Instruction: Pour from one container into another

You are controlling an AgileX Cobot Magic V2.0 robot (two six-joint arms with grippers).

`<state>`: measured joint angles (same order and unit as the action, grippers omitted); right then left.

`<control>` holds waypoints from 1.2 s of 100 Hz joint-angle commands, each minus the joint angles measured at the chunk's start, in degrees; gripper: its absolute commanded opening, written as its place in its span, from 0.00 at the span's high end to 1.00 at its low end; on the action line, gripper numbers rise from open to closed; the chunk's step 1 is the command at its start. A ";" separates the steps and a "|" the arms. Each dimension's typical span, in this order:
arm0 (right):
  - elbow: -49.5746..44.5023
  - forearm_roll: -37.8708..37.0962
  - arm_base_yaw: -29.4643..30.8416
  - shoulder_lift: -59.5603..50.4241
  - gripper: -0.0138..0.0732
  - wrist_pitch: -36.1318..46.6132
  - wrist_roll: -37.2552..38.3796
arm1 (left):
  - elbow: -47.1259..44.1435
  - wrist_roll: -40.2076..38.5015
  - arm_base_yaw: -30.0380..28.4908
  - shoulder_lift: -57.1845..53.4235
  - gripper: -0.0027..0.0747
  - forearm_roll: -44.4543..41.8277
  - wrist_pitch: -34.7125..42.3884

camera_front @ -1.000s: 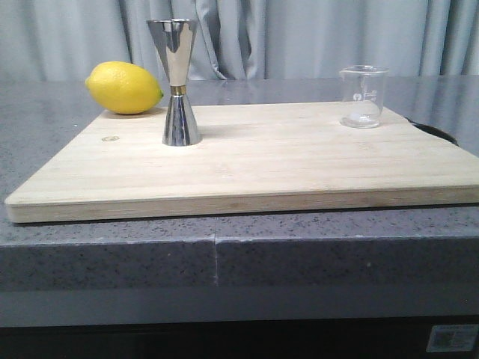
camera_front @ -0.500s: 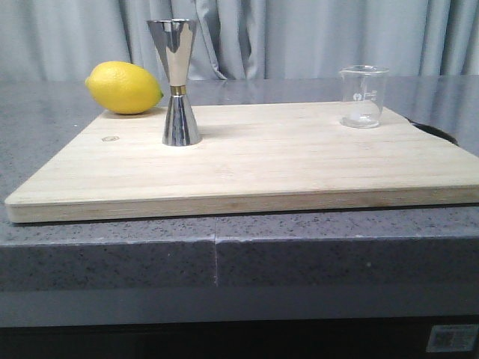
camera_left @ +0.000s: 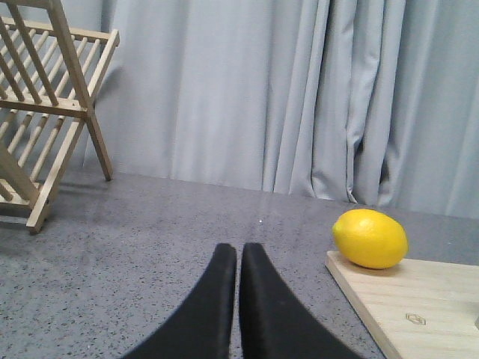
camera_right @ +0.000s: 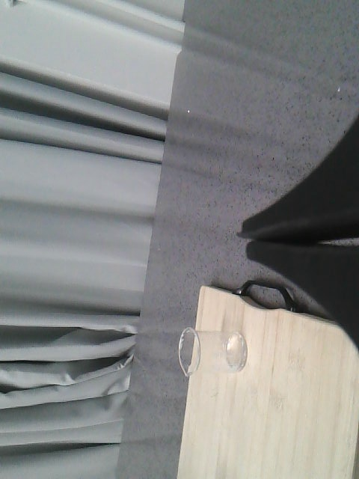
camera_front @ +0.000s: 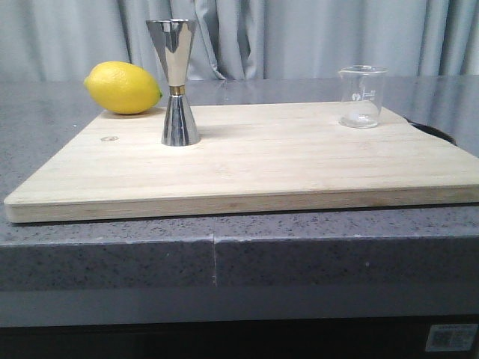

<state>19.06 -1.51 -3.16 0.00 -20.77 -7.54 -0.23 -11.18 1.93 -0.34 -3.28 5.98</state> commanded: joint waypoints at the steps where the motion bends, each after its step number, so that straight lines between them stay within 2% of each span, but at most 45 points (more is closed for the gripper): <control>1: 0.28 0.00 0.34 0.92 0.91 6.66 0.10 | -1.60 -0.56 0.45 -1.27 0.99 0.01 4.26; 18: -1.84 -0.61 0.34 0.92 0.91 8.44 0.10 | -1.60 -0.56 0.45 -1.27 0.99 0.01 4.26; 49: -10.84 1.15 0.34 0.37 0.91 20.77 0.10 | -1.60 -0.56 0.45 -1.27 0.99 0.01 4.26; 81: -17.46 3.12 0.34 -1.61 0.91 23.53 2.39 | -1.60 -0.56 0.45 -1.27 0.99 0.01 4.26; 96: -20.39 3.26 0.34 -1.61 0.91 28.28 2.77 | -1.60 -0.56 0.45 -1.27 0.99 0.01 4.26; 120: -20.26 3.62 0.34 -1.61 0.91 27.06 2.77 | -1.60 -0.56 0.45 -1.27 0.99 0.01 4.26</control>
<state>-0.94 1.97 -3.16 -0.57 1.43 -4.87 -0.23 -11.18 1.93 -0.34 -3.28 5.89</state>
